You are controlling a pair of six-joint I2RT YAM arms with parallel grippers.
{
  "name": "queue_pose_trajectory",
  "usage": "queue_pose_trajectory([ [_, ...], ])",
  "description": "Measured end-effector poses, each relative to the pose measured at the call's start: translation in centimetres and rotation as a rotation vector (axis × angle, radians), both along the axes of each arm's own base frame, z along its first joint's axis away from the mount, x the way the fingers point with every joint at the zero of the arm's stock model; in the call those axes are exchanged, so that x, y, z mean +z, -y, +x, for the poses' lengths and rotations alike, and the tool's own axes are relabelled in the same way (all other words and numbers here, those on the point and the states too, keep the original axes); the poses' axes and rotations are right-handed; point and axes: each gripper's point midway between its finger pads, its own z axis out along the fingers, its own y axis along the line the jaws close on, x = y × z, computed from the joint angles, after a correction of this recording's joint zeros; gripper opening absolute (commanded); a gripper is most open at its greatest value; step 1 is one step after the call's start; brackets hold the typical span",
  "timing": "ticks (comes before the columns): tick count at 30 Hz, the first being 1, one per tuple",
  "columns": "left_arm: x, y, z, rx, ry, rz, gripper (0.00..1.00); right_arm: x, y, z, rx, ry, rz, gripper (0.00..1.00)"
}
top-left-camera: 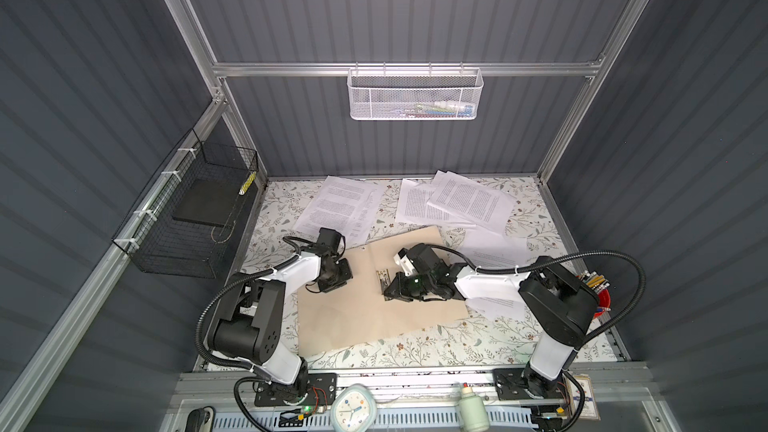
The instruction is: Put the files into the folder
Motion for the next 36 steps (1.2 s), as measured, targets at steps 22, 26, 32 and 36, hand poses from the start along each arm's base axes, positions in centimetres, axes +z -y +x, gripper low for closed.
queue_pose_trajectory([
  [22,6.5,0.8,-0.1,-0.063,0.105,-0.063,0.62,6.9,5.3,0.5,-0.016,0.247,-0.119,0.99],
  [26,10.8,1.1,1.6,-0.091,0.234,-0.071,0.79,10.2,7.3,2.6,-0.107,0.361,-0.091,0.99],
  [32,12.9,1.5,3.2,-0.123,0.298,-0.065,1.0,12.5,7.4,4.8,-0.154,0.452,-0.017,0.99],
  [36,13.3,1.8,4.7,-0.13,0.298,-0.053,1.0,9.5,4.5,4.7,-0.06,0.395,-0.01,0.65],
])
